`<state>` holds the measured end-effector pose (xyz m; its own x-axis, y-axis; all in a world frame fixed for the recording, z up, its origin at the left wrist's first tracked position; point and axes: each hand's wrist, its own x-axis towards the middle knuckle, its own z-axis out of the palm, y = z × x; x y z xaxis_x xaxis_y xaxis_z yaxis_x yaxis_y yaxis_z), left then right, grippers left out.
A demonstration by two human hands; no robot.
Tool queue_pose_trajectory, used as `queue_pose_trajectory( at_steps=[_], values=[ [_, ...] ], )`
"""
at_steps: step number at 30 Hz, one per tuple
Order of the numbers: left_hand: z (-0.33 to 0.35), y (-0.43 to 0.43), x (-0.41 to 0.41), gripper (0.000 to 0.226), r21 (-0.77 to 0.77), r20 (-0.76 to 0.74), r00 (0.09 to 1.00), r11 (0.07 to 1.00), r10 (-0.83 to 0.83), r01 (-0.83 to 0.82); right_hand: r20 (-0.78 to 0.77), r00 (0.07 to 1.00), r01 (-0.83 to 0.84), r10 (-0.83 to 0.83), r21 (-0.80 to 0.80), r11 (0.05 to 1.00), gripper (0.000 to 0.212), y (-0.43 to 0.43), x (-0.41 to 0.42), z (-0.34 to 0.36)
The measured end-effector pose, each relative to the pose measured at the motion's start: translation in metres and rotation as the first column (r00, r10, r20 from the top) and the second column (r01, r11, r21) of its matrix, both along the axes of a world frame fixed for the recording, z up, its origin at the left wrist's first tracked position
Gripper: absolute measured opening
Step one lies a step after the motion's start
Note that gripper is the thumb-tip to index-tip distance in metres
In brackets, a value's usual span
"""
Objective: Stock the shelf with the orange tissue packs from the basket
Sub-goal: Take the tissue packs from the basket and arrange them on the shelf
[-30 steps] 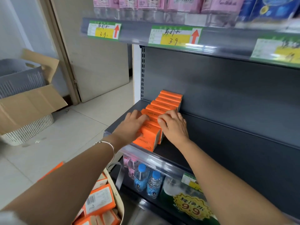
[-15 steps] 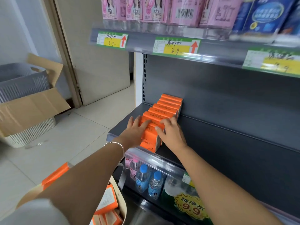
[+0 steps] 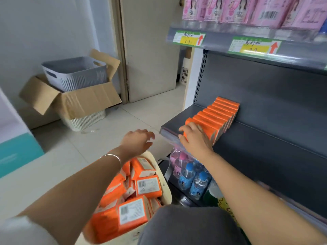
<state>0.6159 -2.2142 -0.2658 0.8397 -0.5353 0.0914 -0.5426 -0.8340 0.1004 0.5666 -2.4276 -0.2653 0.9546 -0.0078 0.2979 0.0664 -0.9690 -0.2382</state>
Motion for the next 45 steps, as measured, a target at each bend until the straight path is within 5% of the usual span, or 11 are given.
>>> queue_pose_trajectory(
  at_steps=[8, 17, 33, 45],
  values=[
    [-0.056, 0.111, -0.016, 0.032, 0.079, -0.177, 0.944, 0.960, 0.278, -0.268, -0.291, 0.928, -0.249, 0.231, -0.027, 0.968, 0.031, 0.081, 0.009, -0.043],
    [-0.122, 0.128, -0.001, 0.053, 0.213, -0.227, 0.896, 0.917, 0.381, -0.336, -0.469, 0.838, -0.324, 0.279, -0.017, 0.946, 0.031, 0.108, 0.042, -0.084],
    [-0.191, 0.130, 0.030, 0.044, 0.257, -0.141, 0.891, 0.885, 0.432, -0.388, -0.505, 0.783, -0.410, 0.364, 0.021, 0.912, 0.039, 0.146, 0.115, -0.153],
    [-0.211, 0.136, 0.024, 0.050, 0.204, -0.286, 0.831, 0.877, 0.478, -0.434, -0.489, 0.848, -0.357, 0.204, -0.241, 0.903, 0.037, 0.189, 0.128, -0.198]
  ],
)
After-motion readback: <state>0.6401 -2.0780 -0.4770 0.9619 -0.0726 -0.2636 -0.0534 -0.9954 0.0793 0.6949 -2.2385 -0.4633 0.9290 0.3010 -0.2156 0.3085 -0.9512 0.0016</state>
